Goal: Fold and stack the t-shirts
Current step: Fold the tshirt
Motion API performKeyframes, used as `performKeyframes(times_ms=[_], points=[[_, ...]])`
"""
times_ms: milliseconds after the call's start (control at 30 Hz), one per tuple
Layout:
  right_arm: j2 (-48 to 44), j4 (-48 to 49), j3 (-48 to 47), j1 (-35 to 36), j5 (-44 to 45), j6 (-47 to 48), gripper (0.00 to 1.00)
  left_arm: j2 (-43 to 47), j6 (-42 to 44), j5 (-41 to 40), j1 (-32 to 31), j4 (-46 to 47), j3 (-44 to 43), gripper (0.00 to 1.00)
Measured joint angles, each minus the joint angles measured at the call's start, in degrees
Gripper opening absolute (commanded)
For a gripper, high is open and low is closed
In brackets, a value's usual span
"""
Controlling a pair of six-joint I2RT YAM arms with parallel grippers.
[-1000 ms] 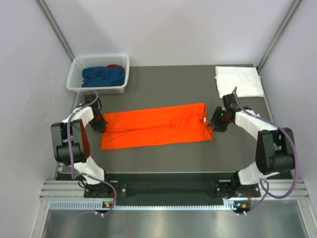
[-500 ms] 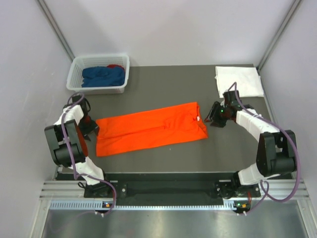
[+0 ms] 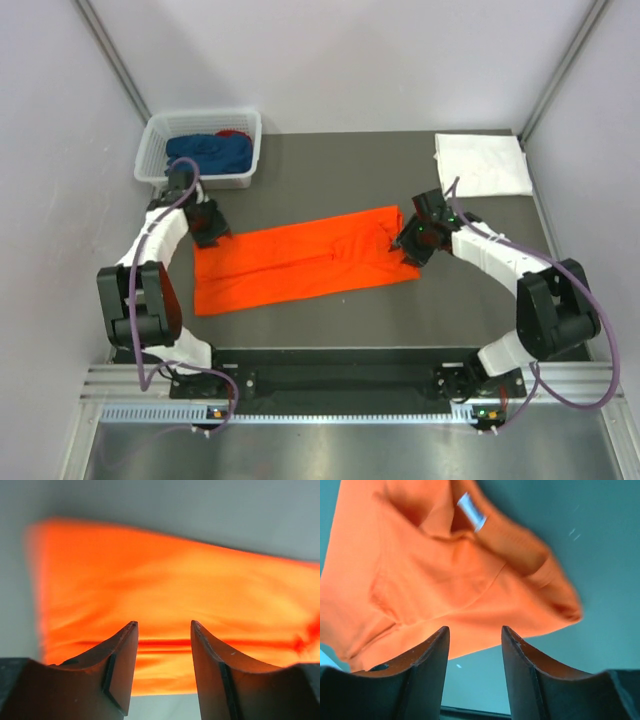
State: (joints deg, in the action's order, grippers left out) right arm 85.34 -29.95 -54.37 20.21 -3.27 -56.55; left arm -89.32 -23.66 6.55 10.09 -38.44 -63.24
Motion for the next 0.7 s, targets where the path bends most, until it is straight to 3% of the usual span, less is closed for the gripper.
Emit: performKeyframes(times_ms=[167, 367, 500, 700], points=[[0.83, -2.71, -1.88, 5.05, 6.12, -11.06, 0.47, -0.83, 4.31, 6.47, -13.66, 3.8, -6.91, 0.53], [7.74, -6.21, -12.5, 4.63, 12.09, -17.33, 0.5, -7.13, 8.57, 10.82, -17.16, 6.97, -13.25, 0.53], [11.47, -3.61, -16.26, 3.39, 11.85, -10.75, 0.5, -12.13, 10.14, 8.48, -16.74, 4.76, -16.33, 0.53], [16.87, 3.67, -16.63, -2.75, 3.1, 9.18, 0.5, -13.42, 7.39, 1.05, -13.84, -0.66, -18.56, 0.54]])
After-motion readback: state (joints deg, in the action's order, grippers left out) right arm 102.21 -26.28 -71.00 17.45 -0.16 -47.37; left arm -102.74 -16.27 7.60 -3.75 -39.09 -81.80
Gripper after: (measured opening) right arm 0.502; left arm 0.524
